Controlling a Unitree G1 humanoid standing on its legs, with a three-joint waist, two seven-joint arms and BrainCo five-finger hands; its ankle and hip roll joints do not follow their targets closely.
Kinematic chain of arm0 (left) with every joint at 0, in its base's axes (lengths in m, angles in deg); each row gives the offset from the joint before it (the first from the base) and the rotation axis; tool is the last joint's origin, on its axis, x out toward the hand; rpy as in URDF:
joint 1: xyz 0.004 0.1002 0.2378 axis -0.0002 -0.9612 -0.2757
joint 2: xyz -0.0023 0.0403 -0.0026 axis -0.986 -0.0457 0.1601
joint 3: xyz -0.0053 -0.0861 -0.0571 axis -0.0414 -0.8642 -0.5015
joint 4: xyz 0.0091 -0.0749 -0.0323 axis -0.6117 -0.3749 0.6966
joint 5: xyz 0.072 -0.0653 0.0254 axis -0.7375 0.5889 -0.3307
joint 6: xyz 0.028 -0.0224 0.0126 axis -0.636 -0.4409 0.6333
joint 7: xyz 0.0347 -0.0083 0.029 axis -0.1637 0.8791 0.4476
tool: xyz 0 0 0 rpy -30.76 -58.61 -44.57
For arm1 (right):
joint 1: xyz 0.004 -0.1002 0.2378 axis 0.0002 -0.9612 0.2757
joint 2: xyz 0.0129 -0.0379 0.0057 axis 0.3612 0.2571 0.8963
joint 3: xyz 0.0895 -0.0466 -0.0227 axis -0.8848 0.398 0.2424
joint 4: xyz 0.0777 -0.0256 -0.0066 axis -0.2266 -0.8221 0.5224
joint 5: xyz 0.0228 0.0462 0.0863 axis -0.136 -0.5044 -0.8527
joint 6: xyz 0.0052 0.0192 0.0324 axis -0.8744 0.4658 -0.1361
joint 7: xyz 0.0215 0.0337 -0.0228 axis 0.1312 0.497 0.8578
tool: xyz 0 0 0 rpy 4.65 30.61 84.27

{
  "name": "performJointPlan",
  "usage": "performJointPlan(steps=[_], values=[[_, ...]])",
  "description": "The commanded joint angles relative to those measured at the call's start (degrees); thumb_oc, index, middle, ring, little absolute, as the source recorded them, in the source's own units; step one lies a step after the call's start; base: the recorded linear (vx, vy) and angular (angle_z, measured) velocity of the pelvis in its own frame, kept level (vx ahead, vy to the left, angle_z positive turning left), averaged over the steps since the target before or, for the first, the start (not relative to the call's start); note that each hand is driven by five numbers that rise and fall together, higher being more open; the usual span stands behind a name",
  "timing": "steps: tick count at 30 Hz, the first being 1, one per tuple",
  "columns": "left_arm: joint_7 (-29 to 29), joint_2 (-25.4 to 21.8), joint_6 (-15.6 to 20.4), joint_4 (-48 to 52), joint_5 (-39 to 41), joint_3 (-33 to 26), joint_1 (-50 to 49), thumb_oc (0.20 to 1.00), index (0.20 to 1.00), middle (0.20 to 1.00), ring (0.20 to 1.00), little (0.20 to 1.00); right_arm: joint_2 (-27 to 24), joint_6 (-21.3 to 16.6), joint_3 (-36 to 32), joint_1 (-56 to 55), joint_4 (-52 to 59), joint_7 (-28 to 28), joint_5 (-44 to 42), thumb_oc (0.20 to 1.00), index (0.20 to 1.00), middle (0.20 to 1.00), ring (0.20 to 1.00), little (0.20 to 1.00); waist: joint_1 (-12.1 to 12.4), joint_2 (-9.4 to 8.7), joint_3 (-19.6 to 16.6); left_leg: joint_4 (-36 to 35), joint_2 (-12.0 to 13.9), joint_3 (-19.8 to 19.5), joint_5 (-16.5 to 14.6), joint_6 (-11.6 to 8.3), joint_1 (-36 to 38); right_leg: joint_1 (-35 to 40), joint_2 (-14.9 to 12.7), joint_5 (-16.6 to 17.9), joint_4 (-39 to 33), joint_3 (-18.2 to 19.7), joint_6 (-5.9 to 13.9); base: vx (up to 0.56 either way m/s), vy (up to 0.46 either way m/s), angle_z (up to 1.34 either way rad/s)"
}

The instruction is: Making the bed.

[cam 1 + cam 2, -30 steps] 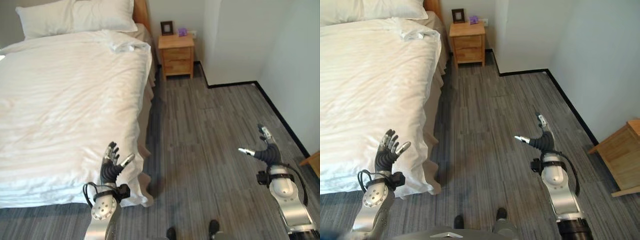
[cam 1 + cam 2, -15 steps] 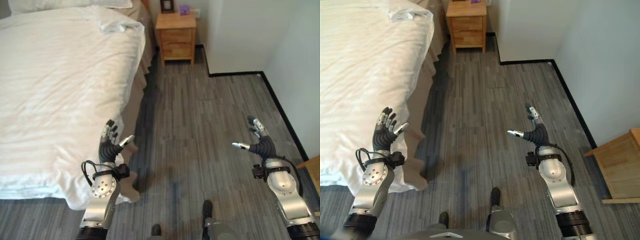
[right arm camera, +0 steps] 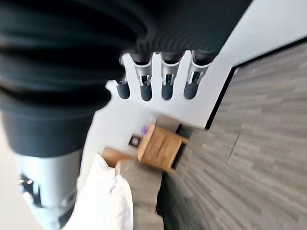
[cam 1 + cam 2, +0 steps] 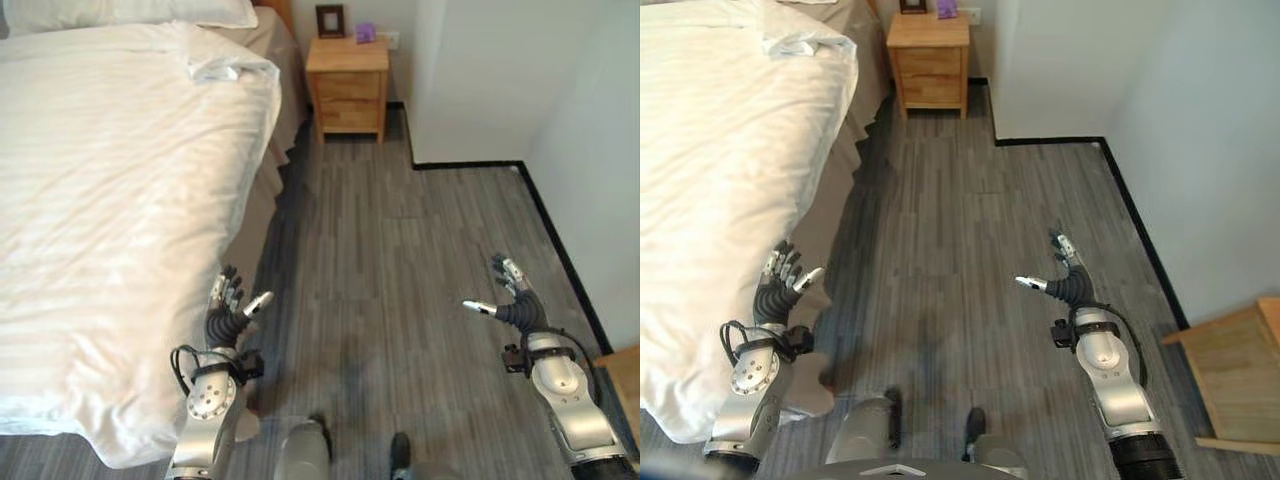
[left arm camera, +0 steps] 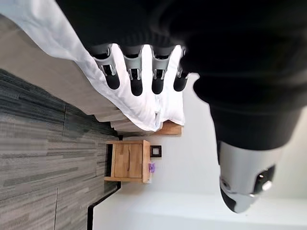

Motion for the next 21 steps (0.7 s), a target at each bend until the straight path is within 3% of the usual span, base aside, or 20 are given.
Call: performJointPlan(steps=[1,2,4,6,7,9,10,11,12,13,14,15,16,17,18,19,21], values=[[0.19,-3.16,2.15,6.89,0.05,-1.94,-1.83,1.0,1.0,1.0,1.0,1.0,-1.16,-2.93,-1.3,0.18,3.32,-0.84,-0.13,1.0,1.0,1.0,1.0,1.0,2.3,-3.65,-1.55,-1.97,-0.38,2.55,5.02,0.01,-6.68,9.62,-1.34,-11.57,0.9,2.96,10.77,0.91,0.312,-0.57],[-0.62,-3.21,2.02,7.38,-0.53,-2.22,-2.84,1.0,1.0,1.0,1.0,1.0,-0.62,-2.79,-0.6,0.35,3.17,0.04,-0.69,1.0,1.0,1.0,1.0,1.0,3.02,-4.0,-2.72,-1.97,-0.01,3.07,5.66,0.92,-5.66,12.05,-1.54,-12.62,0.9,4.37,11.27,0.93,0.352,-0.66],[-0.16,-3.87,1.89,7.67,-0.45,-1.9,-2.64,1.0,1.0,1.0,1.0,1.0,0.61,-2.74,1.06,0.02,3.68,0.81,0.42,1.0,1.0,1.0,1.0,1.0,4.42,-5.64,-2.91,-0.42,-1.12,0.55,10.52,1.86,-4.07,13.61,-2.76,-13.27,4.21,5.81,11.96,0.74,0.299,-0.74],[-0.2,-4.67,1.79,7.71,-0.4,-1.62,-1.64,1.0,1.0,1.0,1.0,1.0,1.16,-2.91,1.35,-0.27,3.9,1.05,0.55,1.0,1.0,1.0,1.0,1.0,4.93,-6.1,-3.07,-0.31,-0.68,0.55,11.8,1.93,-3.44,12.09,-2.59,-12.17,8.54,5.83,13.05,0.32,0.136,-0.46],[-0.08,-5.27,1.63,7.59,-0.77,-1.18,-1.06,1.0,1.0,1.0,1.0,1.0,1.38,-3.09,2.14,-0.18,4.12,1.15,1.51,1.0,1.0,1.0,1.0,1.0,4.97,-7.55,-3.19,0.01,-1.91,0.44,10.67,3.22,-1.67,10.54,-2.87,-10.0,14.22,5.11,15.05,0.35,0.158,-0.51],[0.78,-6.78,1.44,7.03,-1.52,-1.36,-0.02,1.0,1.0,1.0,1.0,1.0,1.91,-3.0,3.44,1.5,4.36,1.65,2.67,1.0,1.0,1.0,1.0,1.0,3.59,-8.02,-2.44,0.13,-2.88,0.22,7.57,4.96,3.27,3.68,-3.62,1.46,29.1,4.61,19.29,0.39,0.2,-0.26],[0.78,-6.79,1.45,7.02,-1.52,-1.4,0.02,1.0,1.0,1.0,1.0,1.0,1.93,-2.98,3.45,1.56,4.36,1.65,2.68,1.0,1.0,1.0,1.0,1.0,3.77,-7.78,-2.55,0.09,-2.5,0.31,7.72,4.92,3.12,3.4,-3.29,1.73,29.05,4.84,19.24,0.32,0.193,0.14],[1.48,-7.56,1.45,7.04,-1.7,-1.52,0.09,1.0,1.0,1.0,1.0,1.0,2.19,-3.19,3.7,2.19,4.69,1.95,2.42,1.0,1.0,1.0,1.0,1.0,2.47,-7.25,-1.96,-0.38,-2.4,-0.58,5.99,5.55,6.61,-1.09,-3.24,6.33,36.86,4.06,19.91,0.33,0.206,0.21],[1.93,-8.03,1.49,6.82,-1.68,-2.17,0.26,1.0,1.0,1.0,1.0,1.0,2.42,-3.34,3.78,2.66,4.76,1.8,2.49,1.0,1.0,1.0,1.0,1.0,1.8,-6.32,-1.99,-0.95,-1.66,-0.55,4.59,5.86,8.86,-4.44,-4.28,7.61,41.11,1.79,20.58,0.51,0.271,0.08],[2.43,-8.49,1.64,6.63,-1.25,-2.57,0.68,1.0,1.0,1.0,1.0,1.0,2.5,-3.5,3.93,3.15,5.35,1.74,2.56,1.0,1.0,1.0,1.0,1.0,0.98,-5.32,-1.94,-1.52,-0.89,-0.58,3.48,5.99,10.89,-7.57,-5.71,8.31,42.76,-1.08,20.05,0.72,0.26,0.24],[2.2,-9.04,1.81,7.06,-0.56,-3.08,1.15,1.0,1.0,1.0,1.0,1.0,1.97,-3.73,2.88,2.74,6.9,1.49,2.91,1.0,1.0,1.0,1.0,1.0,-0.83,-5.07,-1.27,-1.98,-1.3,-1.17,0.96,5.58,14.16,-11.54,-7.27,3.75,37.87,-5.49,18.17,0.57,0.166,0.32],[2.19,-9.02,1.8,7.07,-0.55,-3.09,1.15,1.0,1.0,1.0,1.0,1.0,1.95,-3.7,2.86,2.72,6.96,1.5,2.91,1.0,1.0,1.0,1.0,1.0,-1.03,-4.86,-1.32,-1.98,-1.09,-1.42,1.11,5.52,14.01,-11.42,-7.05,3.98,37.56,-5.81,18.05,0.62,0.124,0.41],[1.91,-8.96,1.85,7.14,-0.2,-3.17,1.12,1.0,1.0,1.0,1.0,1.0,1.86,-3.76,2.04,2.24,7.48,1.4,2.58,1.0,1.0,1.0,1.0,1.0,-2.19,-4.86,-0.77,-1.98,-1.44,-2.11,-0.28,5.29,15.92,-14.0,-6.44,1.47,34.03,-6.36,17.02,0.42,0.008,0.58],[1.39,-8.65,1.85,7.14,0.1,-3.16,0.91,1.0,1.0,1.0,1.0,1.0,1.92,-3.76,1.24,1.81,7.61,1.13,2.07,1.0,1.0,1.0,1.0,1.0,-3.34,-4.81,-0.61,-1.98,-1.68,-3.12,-1.45,4.69,17.23,-14.6,-6.32,0.07,27.01,-7.44,16.48,0.76,-0.048,0.6],[0.74,-8.18,1.6,7.19,0.08,-3.12,0.71,1.0,1.0,1.0,1.0,1.0,2.2,-3.56,0.22,1.52,6.95,0.54,1.7,1.0,1.0,1.0,1.0,1.0,-4.18,-5.89,-0.62,-1.98,-2.66,-3.9,-3.69,3.76,19.16,-15.78,-7.07,0.31,13.02,-8.49,16.05,0.81,-0.089,0.83],[0.49,-8.23,1.3,6.45,-0.31,-3.01,0.95,1.0,1.0,1.0,1.0,1.0,2.66,-3.58,-0.09,1.5,6.43,0.05,1.38,1.0,1.0,1.0,1.0,1.0,-5.18,-5.87,-0.28,-1.98,-2.41,-4.69,-5.42,3.04,21.55,-18.69,-7.64,2.67,6.23,-9.01,16.42,0.65,-0.076,0.71],[0.16,-8.16,1.33,5.67,-0.34,-3.37,1.47,1.0,1.0,1.0,1.0,1.0,2.93,-3.46,-0.22,1.23,6.66,0.14,1.01,1.0,1.0,1.0,1.0,1.0,-6.02,-5.12,-0.3,-1.98,-1.4,-5.38,-7.23,2.17,23.33,-18.98,-7.43,4.34,1.47,-9.5,17.41,0.57,-0.009,0.55]])
